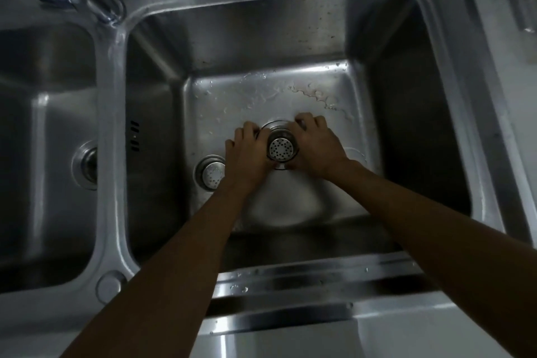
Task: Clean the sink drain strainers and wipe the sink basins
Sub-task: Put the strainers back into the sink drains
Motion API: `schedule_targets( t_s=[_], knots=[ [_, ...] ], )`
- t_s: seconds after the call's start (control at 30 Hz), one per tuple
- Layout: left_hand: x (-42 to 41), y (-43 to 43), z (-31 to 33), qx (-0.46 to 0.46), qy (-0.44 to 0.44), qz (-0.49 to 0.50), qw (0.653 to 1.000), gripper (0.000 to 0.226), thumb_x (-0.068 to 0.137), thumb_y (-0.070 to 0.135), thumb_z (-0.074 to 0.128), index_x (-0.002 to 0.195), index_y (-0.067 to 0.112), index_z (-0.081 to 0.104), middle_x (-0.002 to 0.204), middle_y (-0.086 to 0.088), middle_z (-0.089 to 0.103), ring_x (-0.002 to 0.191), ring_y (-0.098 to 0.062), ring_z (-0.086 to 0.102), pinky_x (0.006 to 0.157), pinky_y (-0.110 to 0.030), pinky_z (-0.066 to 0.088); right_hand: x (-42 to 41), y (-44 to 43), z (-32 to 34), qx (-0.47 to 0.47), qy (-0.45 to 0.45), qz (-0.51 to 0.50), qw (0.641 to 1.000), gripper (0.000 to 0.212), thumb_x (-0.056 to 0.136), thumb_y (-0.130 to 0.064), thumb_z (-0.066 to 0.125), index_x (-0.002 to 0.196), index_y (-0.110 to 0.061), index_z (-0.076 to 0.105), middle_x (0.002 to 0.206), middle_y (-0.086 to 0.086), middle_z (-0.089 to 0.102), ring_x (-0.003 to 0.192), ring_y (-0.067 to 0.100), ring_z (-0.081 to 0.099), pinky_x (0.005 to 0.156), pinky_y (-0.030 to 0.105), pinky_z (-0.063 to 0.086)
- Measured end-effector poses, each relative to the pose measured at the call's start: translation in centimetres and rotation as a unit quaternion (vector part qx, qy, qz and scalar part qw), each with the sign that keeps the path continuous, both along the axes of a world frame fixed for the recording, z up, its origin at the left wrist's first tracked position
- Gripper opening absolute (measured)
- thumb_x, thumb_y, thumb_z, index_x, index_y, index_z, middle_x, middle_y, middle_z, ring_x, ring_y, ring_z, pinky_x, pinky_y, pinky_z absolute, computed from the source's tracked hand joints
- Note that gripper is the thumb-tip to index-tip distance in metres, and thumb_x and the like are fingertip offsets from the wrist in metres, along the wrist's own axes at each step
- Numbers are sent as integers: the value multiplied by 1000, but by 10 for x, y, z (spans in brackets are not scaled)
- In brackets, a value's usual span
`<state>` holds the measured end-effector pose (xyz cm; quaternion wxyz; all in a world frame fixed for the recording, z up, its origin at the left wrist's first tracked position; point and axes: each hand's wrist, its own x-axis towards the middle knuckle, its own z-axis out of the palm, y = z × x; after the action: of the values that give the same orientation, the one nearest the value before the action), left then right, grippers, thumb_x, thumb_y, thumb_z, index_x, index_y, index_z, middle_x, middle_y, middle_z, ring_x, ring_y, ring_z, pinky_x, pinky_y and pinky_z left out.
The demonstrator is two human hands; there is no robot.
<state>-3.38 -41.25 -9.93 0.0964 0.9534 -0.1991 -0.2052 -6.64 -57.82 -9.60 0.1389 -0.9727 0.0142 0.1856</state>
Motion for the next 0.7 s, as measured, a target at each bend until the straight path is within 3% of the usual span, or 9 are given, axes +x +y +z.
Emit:
schedule_targets(
  t_s=[0.13,0.27,0.4,0.53,0.7],
  knots=[
    [1,9,18,38,-37,-44,998,80,84,64,67,148,21,44,147,-8,44,134,-31,42,108,-46,29,-2,8,10,-16,-3,46,999,101,68,-55,83,150,-20,36,156,15,29,136,38,34,107,49,42],
    [-2,42,53,102,-57,-38,992,108,71,77,70,154,17,37,158,-12,35,143,-33,35,118,-54,21,0,36,24,0,-41,131,991,103,74,-65,73,156,-19,31,160,17,29,141,40,32,114,52,33],
    [-15,77,68,220,-37,-44,974,112,73,64,78,158,13,26,159,-13,34,146,-32,33,122,-53,20,4,76,28,39,-17,171,984,111,70,-73,70,156,-19,27,160,16,31,143,40,31,114,55,33],
    [-23,88,61,283,-45,-32,957,86,86,42,76,153,10,33,152,-11,46,143,-29,39,124,-49,18,8,98,20,47,-33,185,981,95,70,-73,68,145,-19,44,147,14,46,130,38,44,106,50,40],
    [-22,92,56,224,-62,5,973,47,96,38,63,136,16,53,140,-7,57,134,-27,47,122,-51,20,10,103,17,43,-46,176,982,79,75,-68,67,135,-19,53,140,10,50,123,35,48,101,46,44]
  ],
)
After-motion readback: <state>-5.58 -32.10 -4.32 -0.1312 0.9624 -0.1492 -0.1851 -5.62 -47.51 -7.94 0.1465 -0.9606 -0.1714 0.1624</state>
